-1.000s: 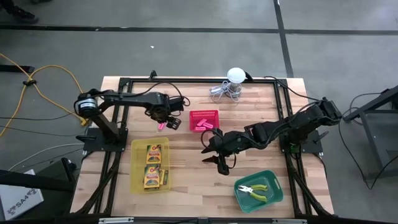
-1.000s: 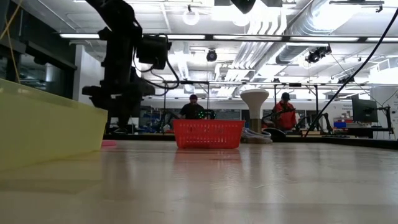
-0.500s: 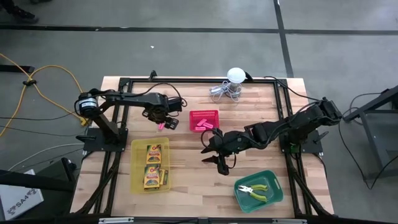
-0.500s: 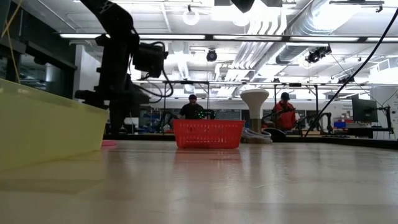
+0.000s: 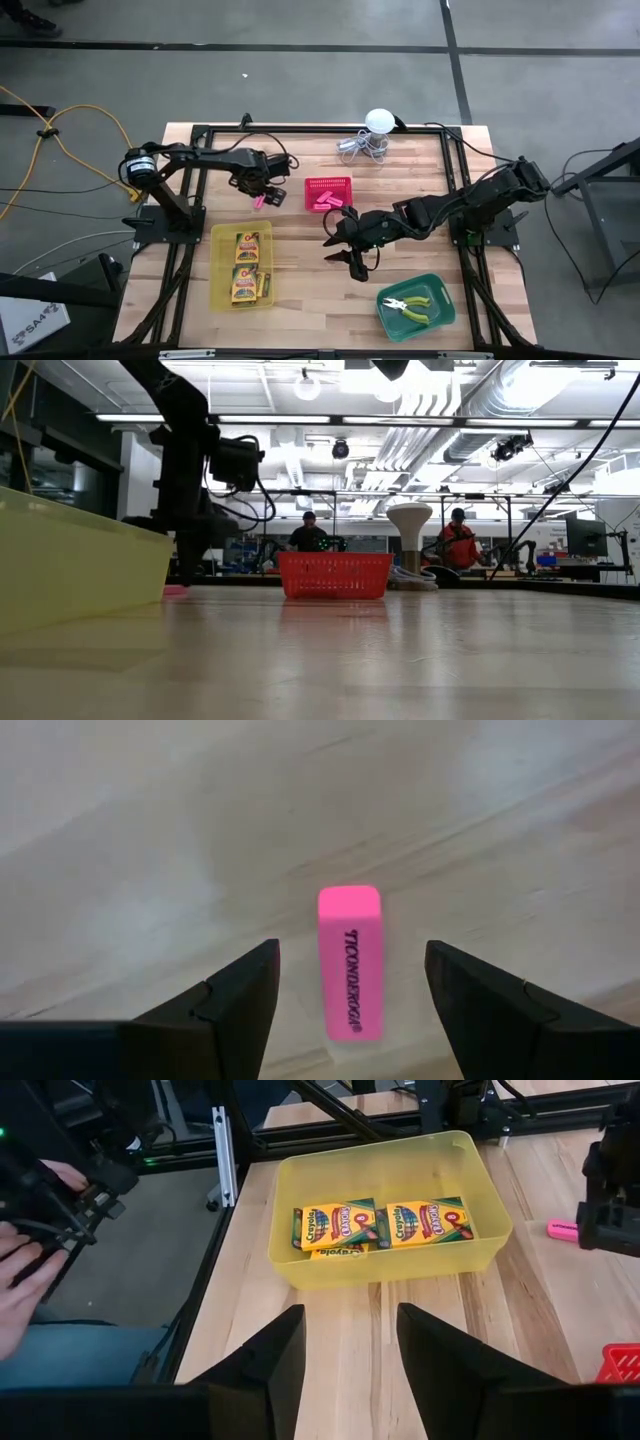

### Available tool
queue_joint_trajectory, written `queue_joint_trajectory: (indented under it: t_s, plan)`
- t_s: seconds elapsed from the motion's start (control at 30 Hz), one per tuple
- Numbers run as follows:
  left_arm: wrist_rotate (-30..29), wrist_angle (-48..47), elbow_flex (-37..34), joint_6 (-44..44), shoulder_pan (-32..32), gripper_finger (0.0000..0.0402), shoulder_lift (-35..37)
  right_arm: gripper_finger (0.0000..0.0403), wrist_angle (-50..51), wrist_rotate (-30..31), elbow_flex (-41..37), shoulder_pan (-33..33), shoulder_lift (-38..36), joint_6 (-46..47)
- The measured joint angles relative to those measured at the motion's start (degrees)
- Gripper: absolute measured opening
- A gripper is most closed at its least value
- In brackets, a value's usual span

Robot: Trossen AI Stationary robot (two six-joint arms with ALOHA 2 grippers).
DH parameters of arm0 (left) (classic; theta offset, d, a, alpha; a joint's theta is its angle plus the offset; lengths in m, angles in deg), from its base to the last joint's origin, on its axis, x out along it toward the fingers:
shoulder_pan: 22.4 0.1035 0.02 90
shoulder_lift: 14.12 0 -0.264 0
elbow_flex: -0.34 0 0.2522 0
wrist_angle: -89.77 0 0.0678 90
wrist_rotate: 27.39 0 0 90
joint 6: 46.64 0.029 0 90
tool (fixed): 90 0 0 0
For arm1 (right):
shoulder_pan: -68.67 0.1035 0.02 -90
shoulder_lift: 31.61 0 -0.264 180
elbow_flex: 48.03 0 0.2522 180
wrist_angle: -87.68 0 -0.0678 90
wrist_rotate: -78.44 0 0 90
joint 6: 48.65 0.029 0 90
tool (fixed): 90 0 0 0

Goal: Pick & Place School Supplies
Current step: Put the pink eraser into the red bin

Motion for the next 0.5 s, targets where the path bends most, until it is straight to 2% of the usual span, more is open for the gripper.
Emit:
queue_joint_trajectory:
  t_s: [0.2, 0.5]
  plan:
    - [1.0, 2.7, -2.7, 0.2, 0.3, 0.0244, 0.0, 0.0149, 0.0, 0.0, 0.0, 0.0, 0.0, 0.0]
    - [1.0, 3.4, -2.9, 0.2, 0.3, 0.0244, 0.0, 0.0149, 0.0, 0.0, 0.0, 0.0, 0.0, 0.0]
